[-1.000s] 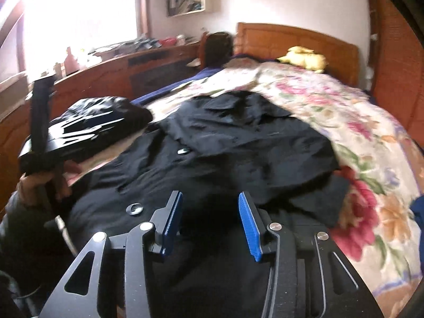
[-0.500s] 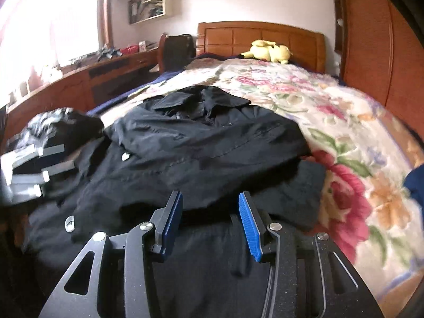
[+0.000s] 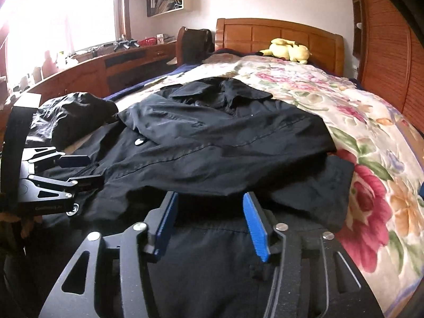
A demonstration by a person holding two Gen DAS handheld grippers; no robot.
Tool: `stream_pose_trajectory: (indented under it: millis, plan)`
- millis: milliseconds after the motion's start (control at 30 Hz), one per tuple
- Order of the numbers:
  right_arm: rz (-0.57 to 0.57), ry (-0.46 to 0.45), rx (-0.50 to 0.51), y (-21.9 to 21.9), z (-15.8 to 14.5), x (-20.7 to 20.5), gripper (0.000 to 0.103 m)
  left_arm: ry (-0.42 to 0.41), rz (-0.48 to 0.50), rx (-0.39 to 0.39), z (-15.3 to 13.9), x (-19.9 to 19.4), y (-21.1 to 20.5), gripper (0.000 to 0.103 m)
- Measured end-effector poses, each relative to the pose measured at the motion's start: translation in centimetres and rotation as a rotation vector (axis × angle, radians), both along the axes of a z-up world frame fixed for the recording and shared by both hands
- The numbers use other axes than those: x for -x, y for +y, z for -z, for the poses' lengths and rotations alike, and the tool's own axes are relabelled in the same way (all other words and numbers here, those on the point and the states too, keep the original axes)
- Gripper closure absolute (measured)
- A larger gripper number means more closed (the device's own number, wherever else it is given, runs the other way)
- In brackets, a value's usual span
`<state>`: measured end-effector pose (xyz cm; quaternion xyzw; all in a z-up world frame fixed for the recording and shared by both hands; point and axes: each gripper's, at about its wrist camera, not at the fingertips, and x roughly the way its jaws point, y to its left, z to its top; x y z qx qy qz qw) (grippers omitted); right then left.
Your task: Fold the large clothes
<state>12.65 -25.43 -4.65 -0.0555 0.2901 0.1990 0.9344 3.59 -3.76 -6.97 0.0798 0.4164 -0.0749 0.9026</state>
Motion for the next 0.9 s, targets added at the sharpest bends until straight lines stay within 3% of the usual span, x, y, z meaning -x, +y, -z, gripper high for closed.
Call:
stream_pose_trajectory:
  millis: [400, 433, 467, 500, 600, 633, 667, 900]
  plan:
    - [0.062, -0.006, -0.038, -1.0, -0.2, 0.4, 0.047, 0.054, 0.034, 0.055, 1.0, -0.6, 0.2, 0.047]
    - [0.061, -0.004, -0.040, -1.0, -0.1, 0.4, 0.046, 0.054, 0.049, 0.065, 1.0, -0.5, 0.2, 0.051]
    - [0.063, -0.004, -0.040, -0.9, -0.1, 0.4, 0.046, 0.053, 0.069, 0.079, 0.9, -0.5, 0.2, 0.063]
    - [0.064, -0.004, -0.039, -0.8, -0.1, 0.4, 0.046, 0.052, 0.092, 0.095, 0.8, -0.2, 0.1, 0.065]
    - [0.057, -0.007, -0.038, -0.8, -0.3, 0.4, 0.046, 0.040, 0.126, 0.083, 0.4, 0.2, -0.3, 0.080]
    - [0.055, -0.009, -0.038, -0.8, -0.3, 0.4, 0.046, 0.038, 0.138, 0.085, 0.3, 0.4, -0.3, 0.090]
    - [0.052, -0.010, -0.038, -0.8, -0.4, 0.4, 0.046, 0.029, 0.151, 0.087, 0.0, 0.6, -0.4, 0.095]
    - [0.045, -0.030, -0.063, -1.3, -0.9, 0.6, 0.046, -0.102, 0.165, 0.058, -4.6, 0.9, 1.2, 0.097]
